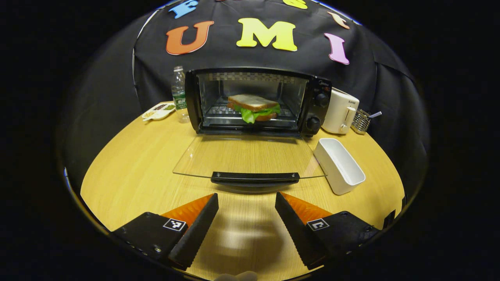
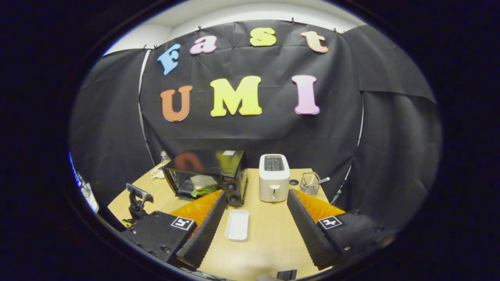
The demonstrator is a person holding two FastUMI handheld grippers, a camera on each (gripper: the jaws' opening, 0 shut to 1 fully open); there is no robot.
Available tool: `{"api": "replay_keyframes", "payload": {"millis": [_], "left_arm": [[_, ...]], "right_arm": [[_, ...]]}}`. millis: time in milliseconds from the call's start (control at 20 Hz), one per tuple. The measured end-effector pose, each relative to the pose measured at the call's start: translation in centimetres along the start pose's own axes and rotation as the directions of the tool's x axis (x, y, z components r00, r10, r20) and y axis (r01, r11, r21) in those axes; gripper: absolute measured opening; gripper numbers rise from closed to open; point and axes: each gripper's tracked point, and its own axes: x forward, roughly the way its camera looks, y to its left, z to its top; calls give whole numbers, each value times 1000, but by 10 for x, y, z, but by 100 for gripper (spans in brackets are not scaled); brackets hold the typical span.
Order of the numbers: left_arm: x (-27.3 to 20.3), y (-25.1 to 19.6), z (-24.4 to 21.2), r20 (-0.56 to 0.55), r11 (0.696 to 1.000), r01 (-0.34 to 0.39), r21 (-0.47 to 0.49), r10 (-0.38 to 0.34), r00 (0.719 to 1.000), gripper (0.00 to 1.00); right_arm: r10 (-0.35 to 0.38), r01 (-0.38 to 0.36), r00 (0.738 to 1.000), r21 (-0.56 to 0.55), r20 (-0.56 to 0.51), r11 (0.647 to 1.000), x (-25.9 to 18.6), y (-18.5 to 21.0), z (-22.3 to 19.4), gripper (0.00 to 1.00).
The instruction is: Open the electric oven with the left hand, put the food in, and close the electric oven.
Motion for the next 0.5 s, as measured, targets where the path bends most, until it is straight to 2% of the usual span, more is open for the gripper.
{"api": "replay_keyframes", "payload": {"millis": [50,100,400,450,500], "left_arm": [[6,-1,-2,-8,1000,1,3,-1,1000,96],[12,-1,-3,-16,1000,3,5,-3,1000,96],[36,-2,-18,-82,999,4,42,-1,997,96],[39,-2,-14,-73,999,2,54,2,997,100],[42,-4,-12,-69,998,7,64,-3,998,97]], "right_arm": [[-5,5,1000,1,-8,1000,1,-3,-2,100],[-5,5,1000,9,-19,1000,1,-5,-5,90],[-11,12,998,21,-63,1000,3,-8,-17,90],[-9,10,998,23,-65,1000,4,-8,-17,90],[-10,12,998,24,-67,1000,5,-9,-17,100]]}}
